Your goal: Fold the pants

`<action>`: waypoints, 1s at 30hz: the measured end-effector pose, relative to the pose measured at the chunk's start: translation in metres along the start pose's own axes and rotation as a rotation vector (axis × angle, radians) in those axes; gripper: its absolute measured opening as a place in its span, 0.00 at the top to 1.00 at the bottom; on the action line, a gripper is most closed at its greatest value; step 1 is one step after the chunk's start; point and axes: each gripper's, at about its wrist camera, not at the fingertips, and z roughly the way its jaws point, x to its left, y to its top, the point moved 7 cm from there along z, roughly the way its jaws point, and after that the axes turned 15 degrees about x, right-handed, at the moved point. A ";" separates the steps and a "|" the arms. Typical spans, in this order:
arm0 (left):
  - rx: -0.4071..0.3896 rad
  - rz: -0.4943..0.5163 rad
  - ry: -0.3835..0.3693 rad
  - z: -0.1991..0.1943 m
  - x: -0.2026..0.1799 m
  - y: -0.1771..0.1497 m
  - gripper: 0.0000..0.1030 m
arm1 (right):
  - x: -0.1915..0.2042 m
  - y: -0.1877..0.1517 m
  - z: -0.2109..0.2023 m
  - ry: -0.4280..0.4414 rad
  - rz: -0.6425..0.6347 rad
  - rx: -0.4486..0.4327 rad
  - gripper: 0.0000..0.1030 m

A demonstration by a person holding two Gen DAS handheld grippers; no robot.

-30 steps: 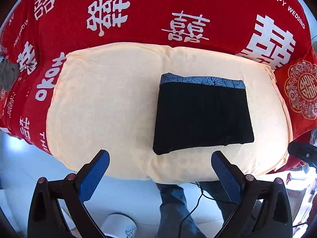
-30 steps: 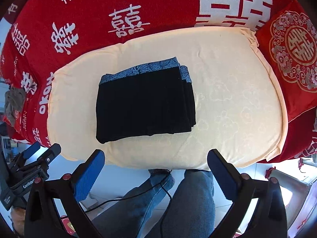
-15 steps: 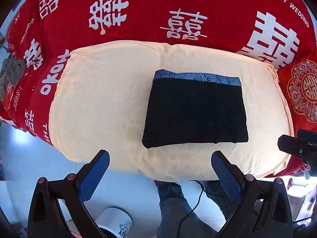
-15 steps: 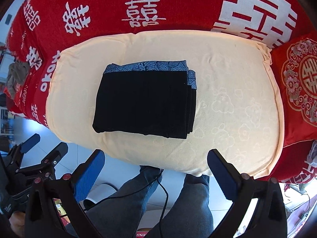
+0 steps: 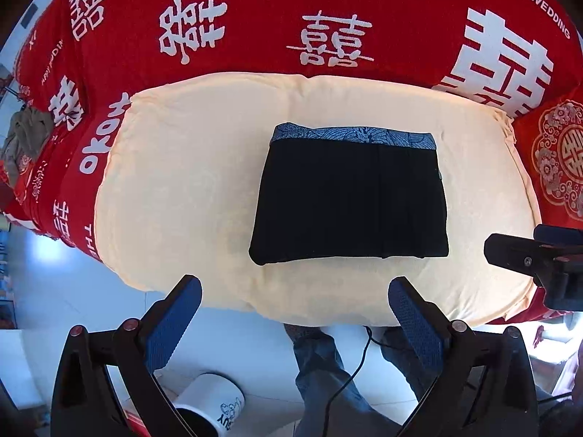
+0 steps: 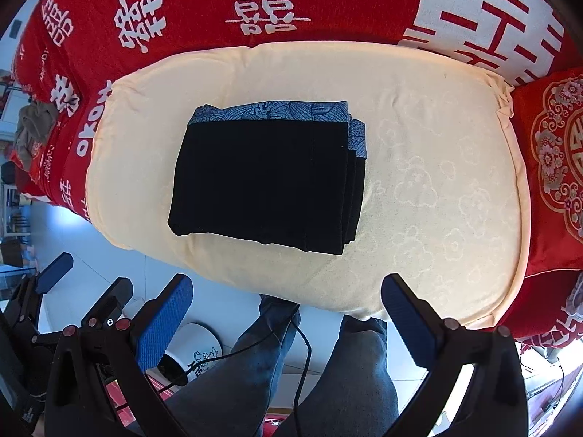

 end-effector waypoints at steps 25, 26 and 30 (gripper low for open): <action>0.012 0.029 0.003 0.002 -0.004 -0.003 0.00 | -0.014 -0.017 0.004 0.049 0.073 -0.002 0.00; 0.010 0.030 0.008 0.001 -0.004 -0.003 0.00 | -0.014 -0.017 0.004 0.048 0.072 -0.002 0.00; 0.002 0.036 0.009 -0.001 -0.006 -0.004 0.00 | -0.013 -0.018 0.004 0.046 0.065 0.002 0.00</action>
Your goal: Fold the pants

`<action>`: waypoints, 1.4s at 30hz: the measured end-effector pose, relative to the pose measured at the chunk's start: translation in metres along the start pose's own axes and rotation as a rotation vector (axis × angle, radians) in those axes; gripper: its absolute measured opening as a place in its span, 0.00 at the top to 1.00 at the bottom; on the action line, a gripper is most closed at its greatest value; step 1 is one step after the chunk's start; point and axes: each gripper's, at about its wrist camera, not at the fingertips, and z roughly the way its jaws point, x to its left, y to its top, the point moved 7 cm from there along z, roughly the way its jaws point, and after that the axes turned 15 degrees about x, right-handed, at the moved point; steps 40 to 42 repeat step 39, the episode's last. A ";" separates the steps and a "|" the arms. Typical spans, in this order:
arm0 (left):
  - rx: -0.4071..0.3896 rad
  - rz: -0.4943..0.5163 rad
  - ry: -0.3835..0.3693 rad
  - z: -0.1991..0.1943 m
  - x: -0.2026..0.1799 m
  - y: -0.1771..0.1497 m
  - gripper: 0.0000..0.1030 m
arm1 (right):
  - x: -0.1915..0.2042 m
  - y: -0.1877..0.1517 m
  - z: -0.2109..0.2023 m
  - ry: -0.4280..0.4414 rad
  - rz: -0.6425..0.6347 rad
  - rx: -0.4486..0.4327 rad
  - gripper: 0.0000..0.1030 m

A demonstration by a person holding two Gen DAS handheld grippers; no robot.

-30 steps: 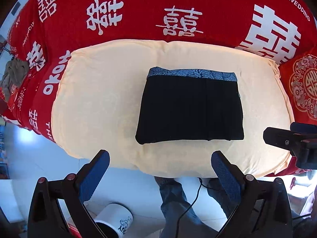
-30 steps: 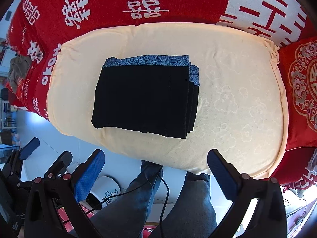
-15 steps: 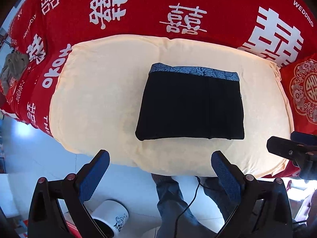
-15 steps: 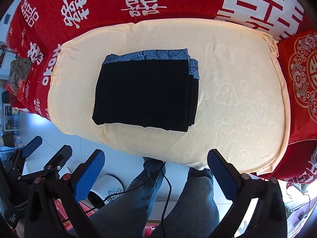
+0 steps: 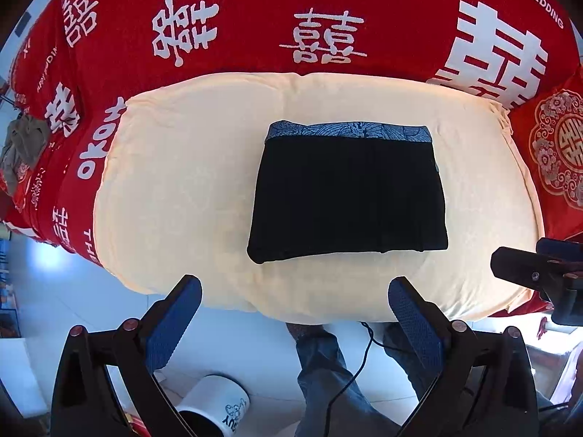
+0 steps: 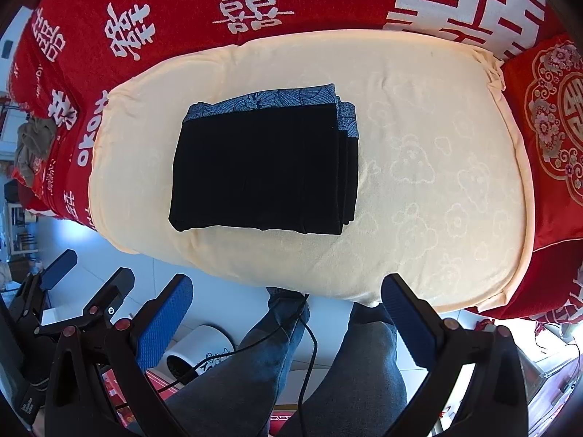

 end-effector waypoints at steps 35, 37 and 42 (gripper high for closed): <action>0.016 -0.075 -0.049 0.006 0.007 -0.005 0.00 | 0.017 -0.002 0.006 -0.057 -0.077 0.015 0.00; 0.005 -0.075 -0.067 0.003 0.006 -0.005 0.00 | 0.017 -0.002 0.007 -0.058 -0.075 0.017 0.00; -0.004 -0.069 -0.073 0.000 0.005 -0.004 0.00 | 0.017 -0.003 0.007 -0.058 -0.075 0.016 0.00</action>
